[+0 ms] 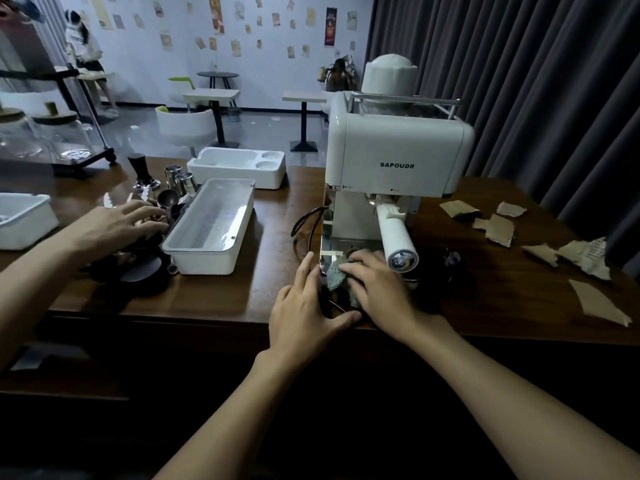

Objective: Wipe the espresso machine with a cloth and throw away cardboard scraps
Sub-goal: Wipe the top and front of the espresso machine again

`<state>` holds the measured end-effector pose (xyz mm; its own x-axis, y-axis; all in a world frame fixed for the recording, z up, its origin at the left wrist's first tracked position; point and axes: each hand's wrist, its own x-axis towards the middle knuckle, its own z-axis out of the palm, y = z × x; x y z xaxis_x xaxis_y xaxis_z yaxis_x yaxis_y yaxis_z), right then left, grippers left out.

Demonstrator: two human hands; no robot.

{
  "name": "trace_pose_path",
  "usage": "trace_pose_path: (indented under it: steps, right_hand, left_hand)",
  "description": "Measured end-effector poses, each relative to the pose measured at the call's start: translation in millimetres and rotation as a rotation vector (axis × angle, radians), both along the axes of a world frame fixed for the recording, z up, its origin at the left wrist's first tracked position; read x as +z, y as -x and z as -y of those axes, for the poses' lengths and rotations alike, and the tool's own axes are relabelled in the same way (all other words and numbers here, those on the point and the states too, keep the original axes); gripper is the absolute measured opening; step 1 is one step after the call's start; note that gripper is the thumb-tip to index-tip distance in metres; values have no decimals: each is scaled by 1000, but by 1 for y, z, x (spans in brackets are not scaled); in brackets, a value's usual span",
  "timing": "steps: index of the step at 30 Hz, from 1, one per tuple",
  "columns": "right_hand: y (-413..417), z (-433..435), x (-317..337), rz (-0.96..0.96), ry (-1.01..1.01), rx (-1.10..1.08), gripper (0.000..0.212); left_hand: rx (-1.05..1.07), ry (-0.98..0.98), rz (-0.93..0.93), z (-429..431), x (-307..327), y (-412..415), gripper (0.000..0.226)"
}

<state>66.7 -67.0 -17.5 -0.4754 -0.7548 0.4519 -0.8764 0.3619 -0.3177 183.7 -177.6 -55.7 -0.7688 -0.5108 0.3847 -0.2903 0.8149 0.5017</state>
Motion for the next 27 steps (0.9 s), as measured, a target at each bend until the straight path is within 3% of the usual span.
trace_pose_path:
  steps: [8, 12, 17, 23, 27]
  right_hand:
    - [15, -41, 7, 102, 49, -299, 26]
    - [2, 1, -3, 167, 73, -196, 27]
    - [-10, 20, 7, 110, 19, -75, 25]
    - [21, -24, 11, 225, -11, -305, 18]
    - [22, -44, 23, 176, -53, -353, 25]
  left_hand:
    - [4, 7, 13, -4, 2, 0, 108]
    - [11, 21, -4, -3, 1, 2, 107]
    - [15, 28, 5, -3, -1, 3, 107]
    - [-11, -10, 60, -2, 6, -2, 108]
    - [-18, -22, 102, -1, 7, 0, 111]
